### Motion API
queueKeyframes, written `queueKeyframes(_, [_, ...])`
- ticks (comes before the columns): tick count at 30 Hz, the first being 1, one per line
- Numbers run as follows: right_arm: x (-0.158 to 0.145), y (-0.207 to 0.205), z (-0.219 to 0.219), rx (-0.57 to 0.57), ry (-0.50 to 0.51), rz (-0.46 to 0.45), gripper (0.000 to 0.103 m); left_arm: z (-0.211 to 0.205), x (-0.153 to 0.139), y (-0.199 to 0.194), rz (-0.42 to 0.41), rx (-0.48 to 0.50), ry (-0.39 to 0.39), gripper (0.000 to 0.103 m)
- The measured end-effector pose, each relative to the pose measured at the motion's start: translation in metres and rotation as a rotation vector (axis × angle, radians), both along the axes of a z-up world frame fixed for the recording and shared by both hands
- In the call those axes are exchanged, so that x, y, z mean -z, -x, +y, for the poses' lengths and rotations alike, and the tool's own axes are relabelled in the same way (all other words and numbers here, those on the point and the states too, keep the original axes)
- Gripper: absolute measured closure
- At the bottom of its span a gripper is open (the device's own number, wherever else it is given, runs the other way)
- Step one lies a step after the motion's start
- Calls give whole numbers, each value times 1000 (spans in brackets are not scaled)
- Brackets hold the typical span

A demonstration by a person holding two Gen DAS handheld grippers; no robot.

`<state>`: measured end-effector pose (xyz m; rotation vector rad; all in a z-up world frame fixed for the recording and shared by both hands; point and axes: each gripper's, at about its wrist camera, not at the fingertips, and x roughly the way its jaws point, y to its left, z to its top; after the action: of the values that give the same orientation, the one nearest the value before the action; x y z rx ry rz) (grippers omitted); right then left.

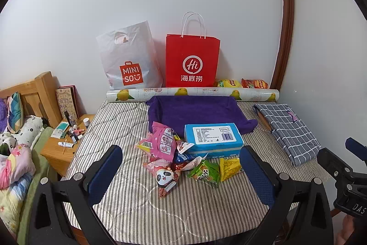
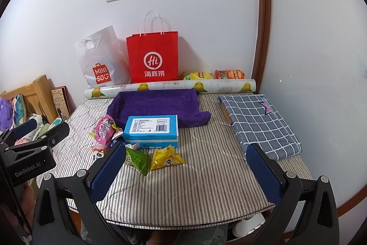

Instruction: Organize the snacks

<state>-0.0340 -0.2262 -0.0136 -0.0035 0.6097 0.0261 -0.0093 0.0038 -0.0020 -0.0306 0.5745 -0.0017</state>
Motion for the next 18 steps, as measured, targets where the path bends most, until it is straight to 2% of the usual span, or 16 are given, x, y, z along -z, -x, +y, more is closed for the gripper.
queueKeyframes(18, [0,3,2,-4,1,-6,0,1,1,1,-1,0,1,0])
